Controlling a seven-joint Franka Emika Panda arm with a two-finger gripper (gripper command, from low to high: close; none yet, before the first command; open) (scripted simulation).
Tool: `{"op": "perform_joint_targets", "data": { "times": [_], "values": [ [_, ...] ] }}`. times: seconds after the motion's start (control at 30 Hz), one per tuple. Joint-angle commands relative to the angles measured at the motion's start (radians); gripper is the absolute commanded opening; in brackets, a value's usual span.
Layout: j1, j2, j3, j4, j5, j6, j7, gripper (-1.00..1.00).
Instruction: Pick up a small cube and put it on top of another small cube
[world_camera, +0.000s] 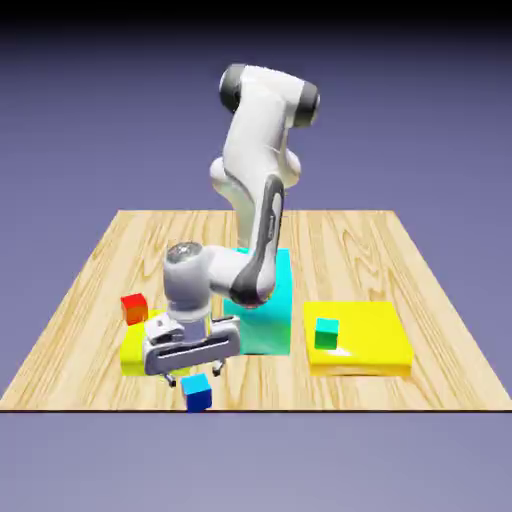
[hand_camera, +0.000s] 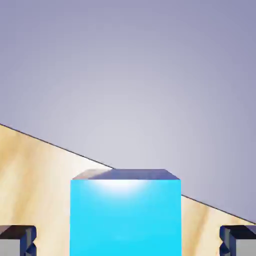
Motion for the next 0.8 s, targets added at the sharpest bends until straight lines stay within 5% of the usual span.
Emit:
{"op": "perform_joint_targets", "data": {
  "times": [0.0, 0.2, 0.77],
  "values": [
    [0.000, 0.000, 0.000, 0.000, 0.000, 0.000, 0.000, -1.00],
    [0.123, -0.181, -0.146, -0.069, -0.162, -0.108, 0.113, -1.00],
    [0.400, -0.774, 0.122, -0.385, -0.707, -0.266, 0.286, -1.00]
  ]
}}
